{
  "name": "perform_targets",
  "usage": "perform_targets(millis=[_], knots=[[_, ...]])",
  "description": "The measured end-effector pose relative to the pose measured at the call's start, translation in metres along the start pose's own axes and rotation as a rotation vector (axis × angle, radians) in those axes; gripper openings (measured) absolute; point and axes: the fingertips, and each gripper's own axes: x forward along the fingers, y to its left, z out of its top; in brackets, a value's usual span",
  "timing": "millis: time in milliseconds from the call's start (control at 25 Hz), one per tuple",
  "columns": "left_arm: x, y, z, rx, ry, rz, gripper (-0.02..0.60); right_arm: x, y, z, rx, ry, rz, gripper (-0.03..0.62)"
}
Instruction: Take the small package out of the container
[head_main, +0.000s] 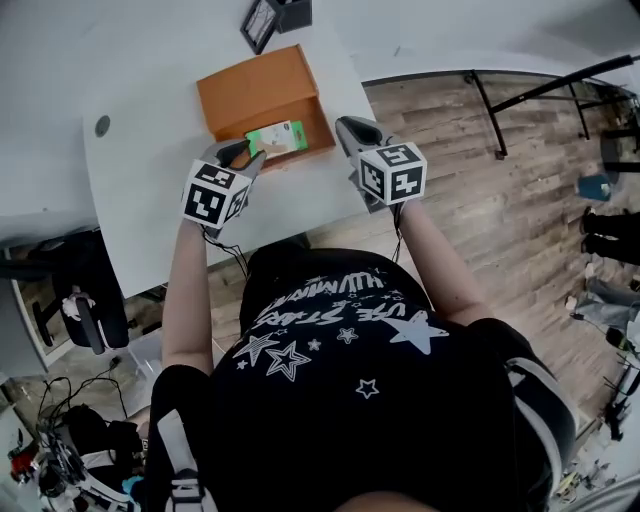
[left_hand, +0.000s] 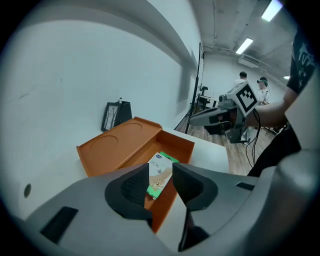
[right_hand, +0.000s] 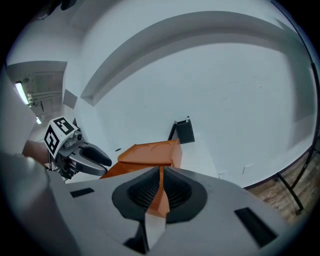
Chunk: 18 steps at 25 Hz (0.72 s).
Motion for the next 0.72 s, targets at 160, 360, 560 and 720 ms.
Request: perform_targets(millis=[160, 360, 560, 720], knots=[[0.017, 0.009, -0.007, 0.059, 0.079, -0.055, 0.242, 0.013, -0.006, 0.004, 0.007, 0.017, -0.022, 0.054], [0.036, 0.016, -0.018, 0.132, 0.175, -0.111, 0.331, 0.026, -0.011, 0.009, 0.018, 0.031, -0.045, 0.054], [0.055, 0.023, -0.017, 0.209, 0.201, -0.124, 0.353, 0.036, -0.016, 0.012, 0.026, 0.044, -0.062, 0.054], [0.067, 0.023, -0.021, 0.263, 0.240, -0.152, 0.361, 0.044, -0.020, 0.012, 0.030, 0.055, -0.073, 0.054]])
